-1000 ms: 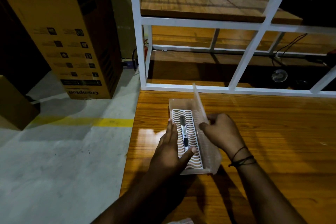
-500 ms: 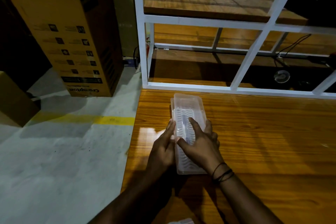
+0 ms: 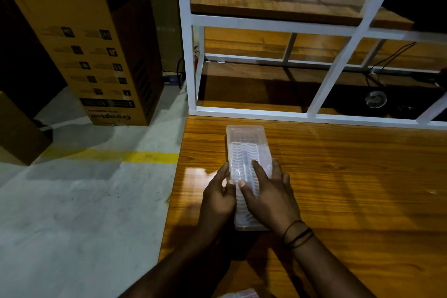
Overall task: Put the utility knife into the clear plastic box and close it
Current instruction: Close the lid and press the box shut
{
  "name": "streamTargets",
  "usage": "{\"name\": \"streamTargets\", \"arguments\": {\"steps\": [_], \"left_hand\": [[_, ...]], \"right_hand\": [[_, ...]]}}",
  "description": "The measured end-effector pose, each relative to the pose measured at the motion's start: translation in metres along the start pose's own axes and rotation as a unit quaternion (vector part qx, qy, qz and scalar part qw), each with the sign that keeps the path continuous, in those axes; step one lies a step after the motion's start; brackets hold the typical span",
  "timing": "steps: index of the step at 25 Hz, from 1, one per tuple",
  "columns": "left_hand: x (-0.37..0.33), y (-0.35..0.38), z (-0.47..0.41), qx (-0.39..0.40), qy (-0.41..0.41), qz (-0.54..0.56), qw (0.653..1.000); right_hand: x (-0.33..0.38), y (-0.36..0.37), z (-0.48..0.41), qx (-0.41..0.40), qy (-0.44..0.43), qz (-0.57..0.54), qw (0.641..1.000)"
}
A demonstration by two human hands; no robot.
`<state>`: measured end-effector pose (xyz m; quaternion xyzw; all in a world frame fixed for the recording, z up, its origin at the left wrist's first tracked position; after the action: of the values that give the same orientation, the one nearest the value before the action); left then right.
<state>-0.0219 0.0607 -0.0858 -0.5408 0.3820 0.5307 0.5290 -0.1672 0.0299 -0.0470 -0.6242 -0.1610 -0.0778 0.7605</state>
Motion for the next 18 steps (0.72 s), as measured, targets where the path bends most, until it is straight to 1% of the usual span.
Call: {"name": "streamTargets", "arguments": {"steps": [3, 4, 10, 13, 16, 18], "left_hand": [[-0.005, 0.007, 0.007, 0.0, -0.021, -0.122, 0.992], [-0.002, 0.009, 0.009, 0.006, -0.024, -0.143, 0.989], [0.006, 0.014, 0.011, 0.029, -0.026, -0.14, 0.989], [-0.002, 0.014, 0.012, 0.026, -0.027, -0.146, 0.989], [-0.007, 0.009, 0.008, 0.029, -0.017, -0.119, 0.992], [-0.008, 0.007, 0.005, 0.029, -0.02, -0.115, 0.993]], "right_hand": [[-0.002, 0.0, 0.005, -0.014, 0.003, 0.005, 1.0], [-0.004, 0.001, 0.006, -0.013, 0.009, 0.001, 1.0], [-0.013, 0.005, 0.003, 0.0, 0.024, -0.039, 0.999], [-0.015, 0.005, 0.001, -0.016, 0.02, -0.057, 0.998], [-0.02, 0.002, -0.006, -0.041, 0.025, -0.112, 0.993], [-0.025, 0.003, -0.009, -0.041, 0.025, -0.126, 0.991]]}}
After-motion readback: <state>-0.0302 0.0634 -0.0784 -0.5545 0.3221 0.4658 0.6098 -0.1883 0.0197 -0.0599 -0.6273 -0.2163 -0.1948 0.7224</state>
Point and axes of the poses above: each hand's wrist, its own z-axis away from the middle knuckle, its own y-axis out of the palm, x = y × z, the point moved 9 cm from there along -z, towards the middle knuckle, and after that the axes turned 5 degrees about x, right-handed, at the moved point
